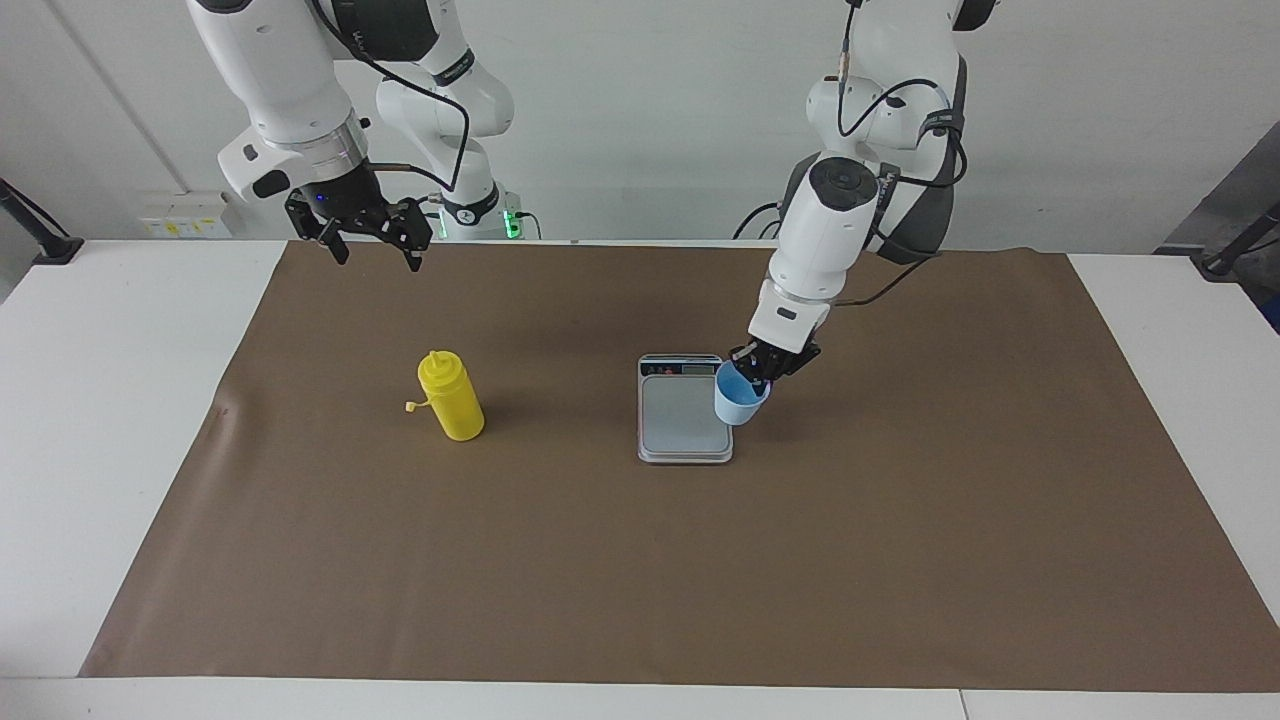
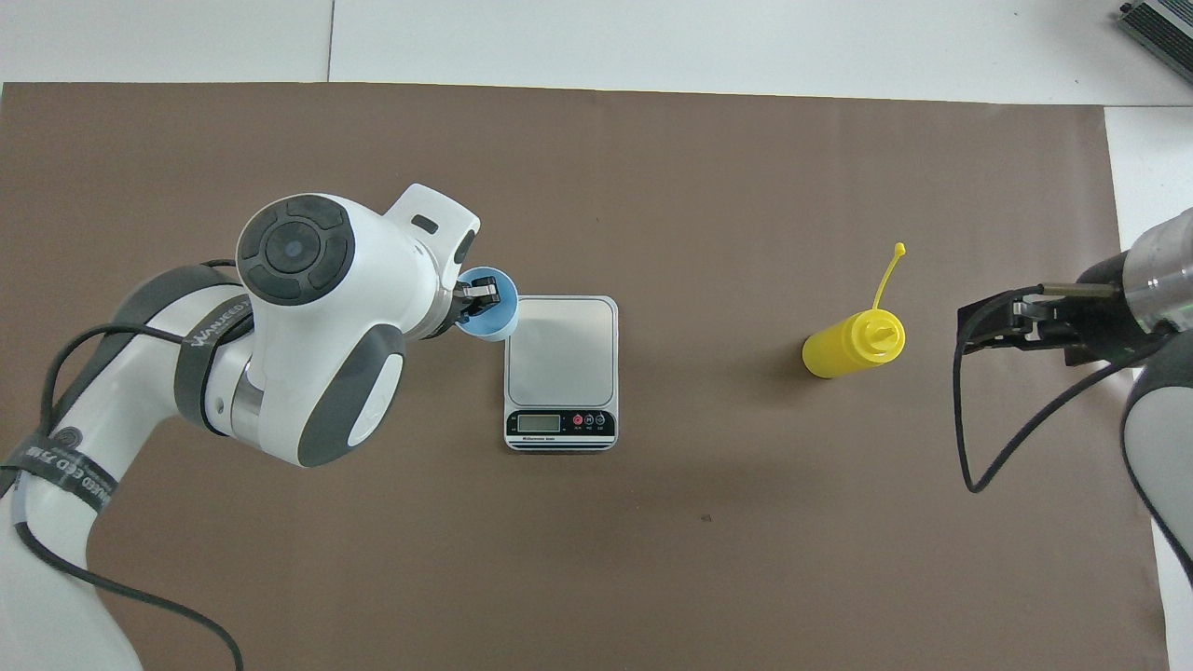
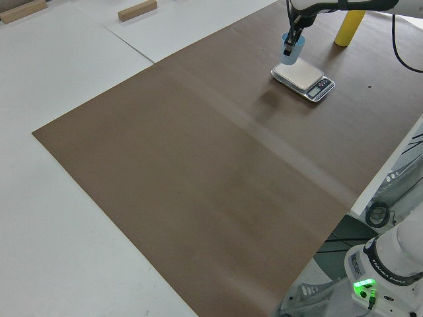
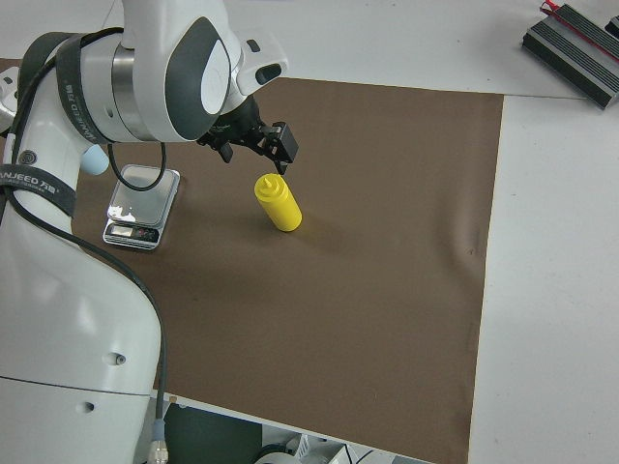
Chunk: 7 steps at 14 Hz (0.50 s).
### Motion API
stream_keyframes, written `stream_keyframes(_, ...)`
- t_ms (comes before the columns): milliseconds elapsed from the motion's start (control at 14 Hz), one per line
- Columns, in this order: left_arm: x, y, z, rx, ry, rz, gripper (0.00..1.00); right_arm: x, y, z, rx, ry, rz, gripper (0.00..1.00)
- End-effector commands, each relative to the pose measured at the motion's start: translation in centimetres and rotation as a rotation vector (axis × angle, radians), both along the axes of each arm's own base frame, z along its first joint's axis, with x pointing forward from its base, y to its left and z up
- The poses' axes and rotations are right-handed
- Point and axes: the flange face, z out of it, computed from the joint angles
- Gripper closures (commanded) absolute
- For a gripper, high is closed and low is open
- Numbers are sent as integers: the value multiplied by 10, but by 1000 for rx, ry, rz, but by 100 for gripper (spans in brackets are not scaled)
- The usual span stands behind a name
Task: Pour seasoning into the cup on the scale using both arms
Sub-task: 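Carry the blue cup with the left gripper onto the scale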
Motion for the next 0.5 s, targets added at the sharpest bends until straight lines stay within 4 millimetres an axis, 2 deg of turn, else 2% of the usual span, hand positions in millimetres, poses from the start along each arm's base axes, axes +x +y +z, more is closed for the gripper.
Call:
stream_keyframes(0,0,-21,-12,-1,-12,27,100,-6,-4,1,4,0,14,0)
stream_keyframes(143,-12,-42,-24,6,8,46,100,-6,-4,1,4,0,14,0)
stream_keyframes(429,-12,-51,-33,16,-3,91,100,-6,-4,1,4,0,14,0)
